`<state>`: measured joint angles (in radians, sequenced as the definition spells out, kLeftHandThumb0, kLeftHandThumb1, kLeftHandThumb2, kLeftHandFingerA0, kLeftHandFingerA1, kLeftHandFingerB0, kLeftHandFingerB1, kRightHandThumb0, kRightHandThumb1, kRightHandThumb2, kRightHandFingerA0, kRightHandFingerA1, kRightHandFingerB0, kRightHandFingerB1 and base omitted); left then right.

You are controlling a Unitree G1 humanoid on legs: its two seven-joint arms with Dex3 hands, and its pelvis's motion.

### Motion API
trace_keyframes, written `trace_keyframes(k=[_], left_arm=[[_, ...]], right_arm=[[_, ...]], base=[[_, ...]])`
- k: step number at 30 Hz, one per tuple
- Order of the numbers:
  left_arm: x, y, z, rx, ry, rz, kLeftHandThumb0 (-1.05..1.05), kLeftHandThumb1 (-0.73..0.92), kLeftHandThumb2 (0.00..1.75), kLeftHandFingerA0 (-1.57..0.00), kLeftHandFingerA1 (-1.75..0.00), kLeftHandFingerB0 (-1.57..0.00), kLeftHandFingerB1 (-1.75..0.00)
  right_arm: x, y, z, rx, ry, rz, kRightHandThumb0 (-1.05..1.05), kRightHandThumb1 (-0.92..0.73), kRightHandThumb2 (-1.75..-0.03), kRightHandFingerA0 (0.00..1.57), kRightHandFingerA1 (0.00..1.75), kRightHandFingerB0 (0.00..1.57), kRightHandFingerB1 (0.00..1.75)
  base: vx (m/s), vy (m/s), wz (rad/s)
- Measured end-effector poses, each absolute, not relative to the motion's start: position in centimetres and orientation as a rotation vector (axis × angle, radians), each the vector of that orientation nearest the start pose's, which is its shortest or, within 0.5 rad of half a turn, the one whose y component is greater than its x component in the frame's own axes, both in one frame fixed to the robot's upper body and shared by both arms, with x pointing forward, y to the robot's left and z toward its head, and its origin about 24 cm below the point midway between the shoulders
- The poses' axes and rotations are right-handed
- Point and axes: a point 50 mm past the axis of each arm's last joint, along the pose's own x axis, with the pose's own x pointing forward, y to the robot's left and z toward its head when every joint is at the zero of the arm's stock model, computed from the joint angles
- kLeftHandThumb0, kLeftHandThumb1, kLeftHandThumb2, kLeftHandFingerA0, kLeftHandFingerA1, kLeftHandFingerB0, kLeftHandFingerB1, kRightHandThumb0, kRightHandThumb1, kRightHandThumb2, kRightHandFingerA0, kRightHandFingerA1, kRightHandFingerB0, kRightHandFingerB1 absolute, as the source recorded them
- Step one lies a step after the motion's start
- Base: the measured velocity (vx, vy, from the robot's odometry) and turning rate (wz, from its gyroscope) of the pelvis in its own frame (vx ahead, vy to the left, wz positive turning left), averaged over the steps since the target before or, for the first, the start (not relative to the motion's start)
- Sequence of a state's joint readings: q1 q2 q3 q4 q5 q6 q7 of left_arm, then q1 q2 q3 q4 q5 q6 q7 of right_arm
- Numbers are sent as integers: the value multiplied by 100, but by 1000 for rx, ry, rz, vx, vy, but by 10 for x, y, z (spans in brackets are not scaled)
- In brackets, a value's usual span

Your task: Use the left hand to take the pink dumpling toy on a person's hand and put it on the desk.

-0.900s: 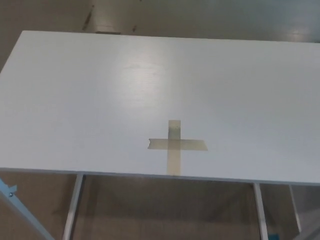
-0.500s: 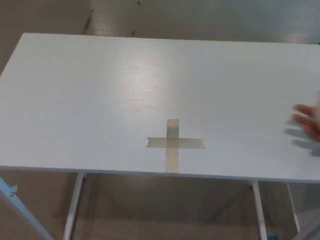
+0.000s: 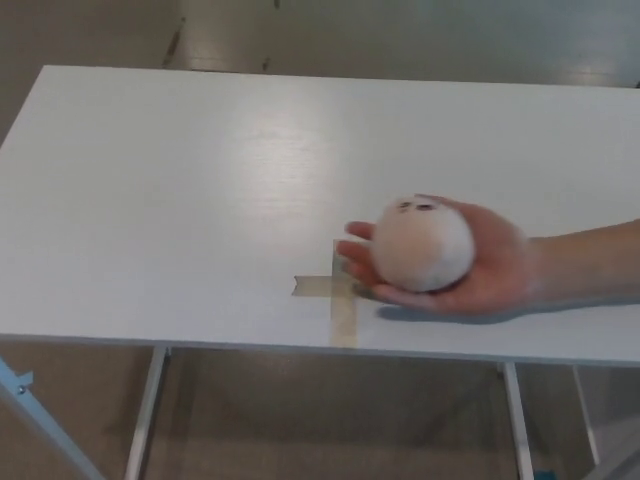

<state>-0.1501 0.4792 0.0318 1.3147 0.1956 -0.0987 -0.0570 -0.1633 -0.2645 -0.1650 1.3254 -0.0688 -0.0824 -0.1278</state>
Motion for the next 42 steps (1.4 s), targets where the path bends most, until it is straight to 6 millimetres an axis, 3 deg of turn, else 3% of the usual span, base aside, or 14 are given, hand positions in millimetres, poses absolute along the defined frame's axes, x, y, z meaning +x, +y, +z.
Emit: trace_keyframes(k=[3,12,13,14,20,21,22,25,28,30,31,32,33,42], left_arm=[[139,330,-111,527,1086,138,-45,46,73,-56,-53,-28,-43],[139,331,-111,518,1086,136,-46,46,73,-60,-54,-28,-43],[139,331,-111,517,1085,137,-46,46,73,-60,-54,-29,-43],[139,331,-111,516,1085,138,-35,55,57,-69,-44,-33,-33],[140,331,-110,491,1073,155,-33,53,56,-73,-48,-33,-33],[141,331,-110,486,1068,158,-36,53,58,-72,-46,-33,-34],[141,331,-110,486,1068,158,-34,50,55,-49,-40,-32,-33],[149,330,-105,455,1006,165,-35,49,55,-46,-39,-32,-33],[155,332,-96,419,885,155,-39,47,55,-44,-39,-33,-33],[155,332,-94,413,866,153,-53,39,67,-39,-47,-26,-39],[153,336,-86,392,796,150,-48,45,54,-41,-38,-28,-31],[152,336,-84,389,783,149,-48,45,54,-41,-38,-28,-31],[152,336,-84,389,783,149,-57,39,68,-34,-45,-20,-37],[121,353,-45,361,589,144,-55,39,67,-30,-44,-12,-34]], right_arm=[[141,-268,-138,-254,1050,-345,-23,-65,-59,66,46,51,41],[141,-268,-138,-252,1050,-341,-23,-65,-59,66,45,51,41],[141,-268,-138,-252,1050,-340,-23,-65,-59,66,45,51,41],[141,-268,-138,-252,1051,-339,-23,-65,-59,65,45,51,41],[141,-267,-139,-251,1052,-336,-24,-65,-59,65,45,51,41],[141,-267,-139,-251,1052,-335,-24,-65,-59,65,45,51,41],[141,-267,-139,-251,1052,-335,-24,-65,-59,65,45,51,41],[141,-267,-138,-250,1052,-333,-24,-65,-59,65,45,52,41],[140,-270,-138,-255,1054,-334,-24,-65,-60,64,45,52,41],[140,-270,-138,-256,1054,-335,-24,-65,-60,64,45,52,41],[140,-271,-138,-259,1054,-335,-24,-65,-60,64,45,51,41],[140,-271,-138,-259,1054,-335,-24,-65,-60,64,45,51,41],[140,-271,-138,-259,1054,-335,-25,-65,-60,64,45,51,41],[142,-271,-137,-263,1051,-331,-25,-64,-59,66,45,52,41]], base=[[0,0,0],[0,0,0],[0,0,0],[0,0,0],[0,0,0],[0,0,0],[0,0,0],[0,0,0],[0,0,0],[0,0,0],[0,0,0],[0,0,0],[0,0,0],[0,0,0]])
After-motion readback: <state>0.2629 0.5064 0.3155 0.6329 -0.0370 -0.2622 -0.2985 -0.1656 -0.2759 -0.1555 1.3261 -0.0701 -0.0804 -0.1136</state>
